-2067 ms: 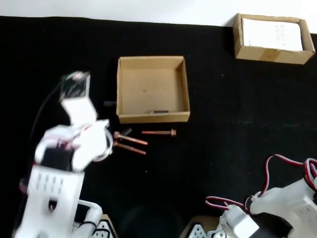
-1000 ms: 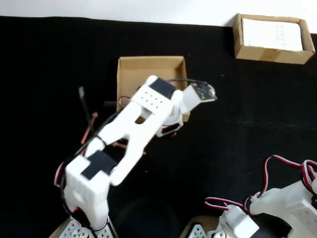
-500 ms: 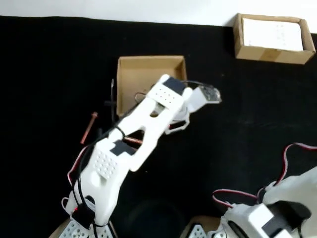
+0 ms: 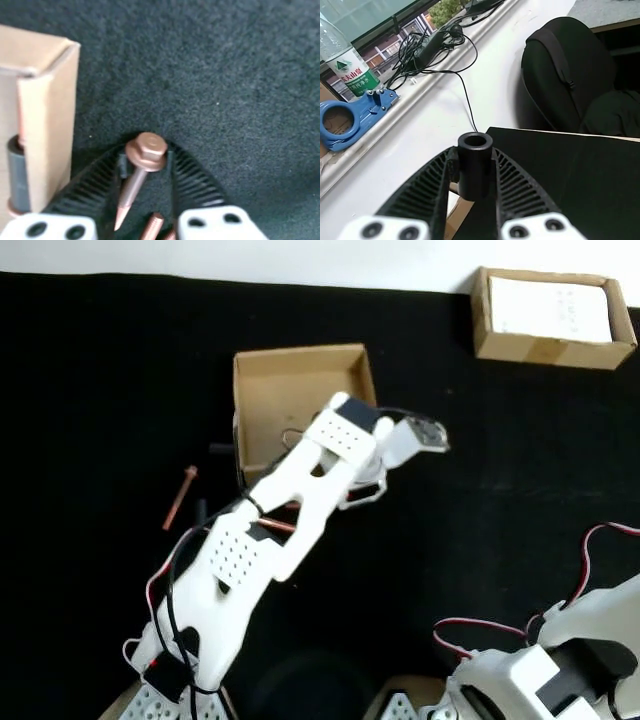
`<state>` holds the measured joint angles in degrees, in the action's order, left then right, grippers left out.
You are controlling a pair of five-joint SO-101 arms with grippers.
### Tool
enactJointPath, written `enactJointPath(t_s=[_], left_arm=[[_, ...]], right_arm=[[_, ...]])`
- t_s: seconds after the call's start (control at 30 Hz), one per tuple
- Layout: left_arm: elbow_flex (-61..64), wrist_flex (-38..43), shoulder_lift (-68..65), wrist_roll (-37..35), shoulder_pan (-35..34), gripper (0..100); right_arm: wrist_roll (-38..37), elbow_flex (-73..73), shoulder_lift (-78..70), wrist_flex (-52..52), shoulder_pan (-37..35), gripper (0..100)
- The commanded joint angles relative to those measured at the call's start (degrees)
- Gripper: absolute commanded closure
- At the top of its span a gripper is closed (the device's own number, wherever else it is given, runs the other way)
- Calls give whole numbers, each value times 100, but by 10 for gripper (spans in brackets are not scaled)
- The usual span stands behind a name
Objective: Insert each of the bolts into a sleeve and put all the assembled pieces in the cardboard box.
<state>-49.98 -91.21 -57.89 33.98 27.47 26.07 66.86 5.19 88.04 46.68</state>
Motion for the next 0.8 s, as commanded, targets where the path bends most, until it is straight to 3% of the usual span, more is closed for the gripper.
enactJointPath(t_s=[0.0,0.3,0.43,0.57,0.77], left_arm=[[-374,-176,-171,53,-268,991],[-796,-809,101,18,-119,992],[-1130,-941,637,-18,57,992],[-1147,-932,1402,-527,259,992],[-1156,-888,2501,-1248,558,992]], right_arm=[[18,101,-13,-145,57,991],[53,136,22,84,-4,991],[35,163,75,655,-488,991],[26,382,312,1262,-980,991],[26,207,716,1297,-1771,991]])
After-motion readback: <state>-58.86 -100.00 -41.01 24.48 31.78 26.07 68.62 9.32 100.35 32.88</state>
